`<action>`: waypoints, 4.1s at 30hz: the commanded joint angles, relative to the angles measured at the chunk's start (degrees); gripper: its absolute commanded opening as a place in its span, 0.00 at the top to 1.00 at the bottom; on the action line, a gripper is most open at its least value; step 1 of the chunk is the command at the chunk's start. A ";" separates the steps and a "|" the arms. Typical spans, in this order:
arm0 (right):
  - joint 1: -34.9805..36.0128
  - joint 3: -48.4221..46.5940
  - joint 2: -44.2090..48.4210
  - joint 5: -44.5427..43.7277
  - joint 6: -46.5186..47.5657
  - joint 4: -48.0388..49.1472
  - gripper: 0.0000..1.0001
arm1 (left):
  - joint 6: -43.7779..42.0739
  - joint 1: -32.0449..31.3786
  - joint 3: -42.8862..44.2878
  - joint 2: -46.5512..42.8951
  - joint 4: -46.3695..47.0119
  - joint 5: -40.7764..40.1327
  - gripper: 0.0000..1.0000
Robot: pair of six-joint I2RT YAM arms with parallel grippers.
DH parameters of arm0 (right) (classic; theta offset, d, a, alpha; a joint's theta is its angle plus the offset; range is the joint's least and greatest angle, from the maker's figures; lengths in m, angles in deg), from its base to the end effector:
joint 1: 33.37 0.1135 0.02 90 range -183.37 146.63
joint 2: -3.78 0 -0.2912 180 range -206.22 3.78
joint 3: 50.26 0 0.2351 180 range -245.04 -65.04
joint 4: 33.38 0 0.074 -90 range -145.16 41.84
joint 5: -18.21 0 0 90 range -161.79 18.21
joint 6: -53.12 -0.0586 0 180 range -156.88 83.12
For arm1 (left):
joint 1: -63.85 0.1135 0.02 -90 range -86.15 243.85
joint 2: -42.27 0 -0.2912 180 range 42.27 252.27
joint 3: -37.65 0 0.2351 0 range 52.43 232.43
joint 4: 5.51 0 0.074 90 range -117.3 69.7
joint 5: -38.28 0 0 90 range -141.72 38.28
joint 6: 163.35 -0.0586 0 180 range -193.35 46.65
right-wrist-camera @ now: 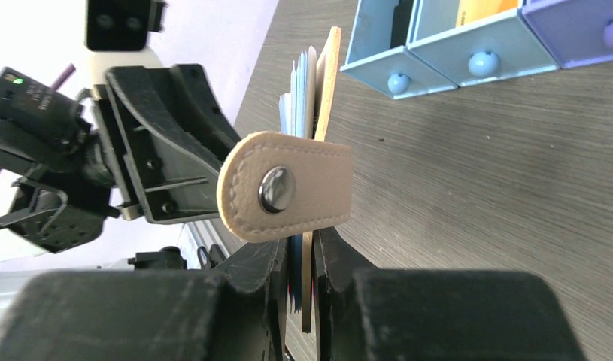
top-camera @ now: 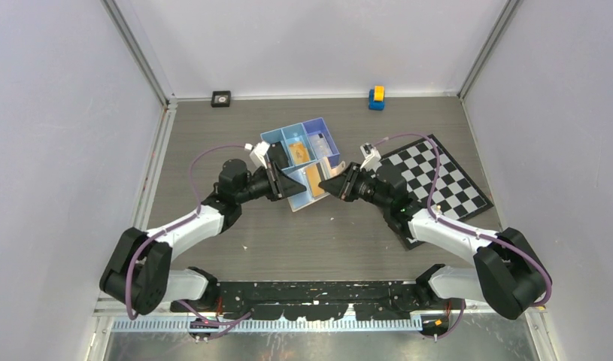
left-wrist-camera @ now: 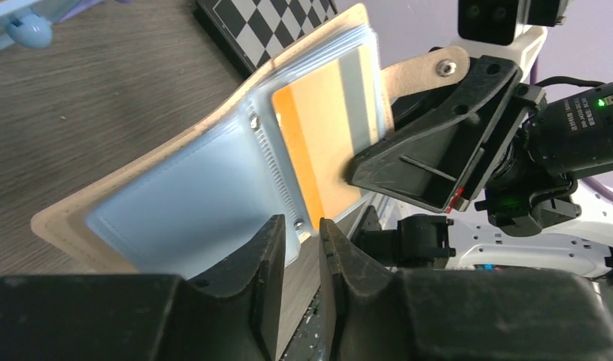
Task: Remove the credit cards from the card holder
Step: Remove the credit card from the card holder.
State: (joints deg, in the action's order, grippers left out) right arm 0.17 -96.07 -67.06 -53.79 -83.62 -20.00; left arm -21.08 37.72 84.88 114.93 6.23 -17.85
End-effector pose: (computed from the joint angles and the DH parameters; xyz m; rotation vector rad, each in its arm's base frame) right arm 0.2105 0.1612 0.2629 -0.0257 1.9540 1.2527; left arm 0.2233 -0.1459 0.2615 0.0137 2.0397 -1.4531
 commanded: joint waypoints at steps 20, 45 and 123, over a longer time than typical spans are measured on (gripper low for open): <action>0.21 0.97 -6.05 7.80 -11.28 23.82 0.99 | 12.84 2.06 -0.24 5.80 25.11 9.11 0.76; 1.70 -1.98 -11.80 13.31 -12.55 27.33 0.98 | 16.30 3.69 -0.50 9.24 30.00 11.16 0.95; -10.86 5.48 4.98 -8.70 -9.35 0.66 0.99 | 5.86 7.67 9.88 8.81 -3.23 -8.58 1.00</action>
State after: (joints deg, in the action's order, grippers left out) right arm -10.51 -88.42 -63.83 -59.56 -94.71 -19.19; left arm -13.86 45.19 90.04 122.36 6.36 -20.76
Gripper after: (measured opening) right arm 0.168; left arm 0.009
